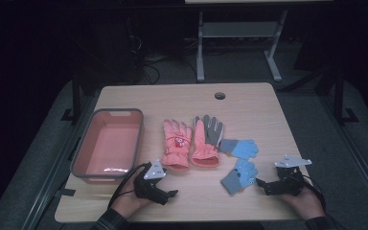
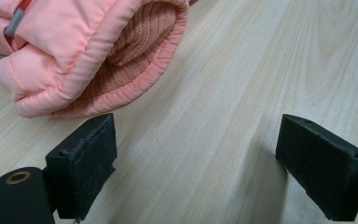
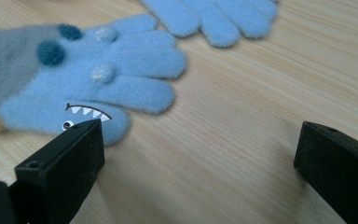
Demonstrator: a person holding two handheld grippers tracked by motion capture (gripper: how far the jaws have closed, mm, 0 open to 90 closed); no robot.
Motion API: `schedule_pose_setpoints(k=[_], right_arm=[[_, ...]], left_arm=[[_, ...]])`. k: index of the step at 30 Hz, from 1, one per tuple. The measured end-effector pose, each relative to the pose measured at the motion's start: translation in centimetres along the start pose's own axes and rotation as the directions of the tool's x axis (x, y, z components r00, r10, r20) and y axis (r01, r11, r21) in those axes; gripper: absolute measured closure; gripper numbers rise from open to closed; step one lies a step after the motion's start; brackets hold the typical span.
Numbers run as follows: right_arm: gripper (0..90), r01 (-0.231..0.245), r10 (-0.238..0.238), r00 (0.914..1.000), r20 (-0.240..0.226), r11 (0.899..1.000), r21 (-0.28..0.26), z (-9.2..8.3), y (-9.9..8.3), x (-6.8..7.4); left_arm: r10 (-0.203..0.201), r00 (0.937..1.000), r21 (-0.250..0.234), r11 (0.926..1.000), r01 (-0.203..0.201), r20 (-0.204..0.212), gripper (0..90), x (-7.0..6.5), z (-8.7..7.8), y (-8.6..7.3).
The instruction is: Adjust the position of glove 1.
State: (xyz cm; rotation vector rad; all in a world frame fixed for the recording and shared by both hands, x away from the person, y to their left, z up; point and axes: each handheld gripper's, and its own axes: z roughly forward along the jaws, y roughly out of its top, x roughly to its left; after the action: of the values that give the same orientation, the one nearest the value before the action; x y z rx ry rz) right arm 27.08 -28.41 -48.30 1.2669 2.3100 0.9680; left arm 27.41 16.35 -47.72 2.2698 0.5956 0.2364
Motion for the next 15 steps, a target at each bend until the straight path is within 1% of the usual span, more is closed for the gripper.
schedule_pose_setpoints(k=[2,3,8,12,13,14,15], right_arm=[[1.0,0.001,-0.001,1.0,0.0,1.0,0.0,0.0,0.0,0.0],[1.0,0.001,-0.001,1.0,-0.001,1.0,0.0,0.01,0.01,-0.01],[1.1,0.007,-0.007,1.0,-0.003,1.0,-0.002,0.06,0.05,0.0],[1.3,0.014,-0.014,0.9999,-0.01,1.0,0.013,0.03,0.22,0.05],[7.1,0.007,-0.006,0.9999,-0.014,1.0,0.027,-0.03,0.49,0.07],[10.9,0.008,-0.008,0.9998,-0.017,1.0,0.026,-0.13,0.56,0.02],[10.9,0.008,-0.008,0.9998,-0.017,1.0,0.026,-0.13,0.56,0.02]], left_arm=[[0.0,1.0,-0.001,1.0,0.0,0.001,11.5,0.0,0.0,-0.01],[0.009,1.0,0.003,1.0,-0.009,0.004,11.5,0.06,-0.03,-0.01],[0.011,0.9999,0.002,0.9999,-0.011,0.006,11.5,0.12,-0.02,-0.01],[-0.001,1.0,-0.003,1.0,0.001,-0.001,11.5,0.02,-0.06,-0.08],[0.004,1.0,-0.003,1.0,-0.004,0.0,11.5,0.03,-0.15,-0.18],[0.006,1.0,-0.003,1.0,-0.006,0.0,11.6,0.06,-0.18,-0.19],[0.006,1.0,-0.003,1.0,-0.006,0.0,11.6,0.06,-0.18,-0.19]])
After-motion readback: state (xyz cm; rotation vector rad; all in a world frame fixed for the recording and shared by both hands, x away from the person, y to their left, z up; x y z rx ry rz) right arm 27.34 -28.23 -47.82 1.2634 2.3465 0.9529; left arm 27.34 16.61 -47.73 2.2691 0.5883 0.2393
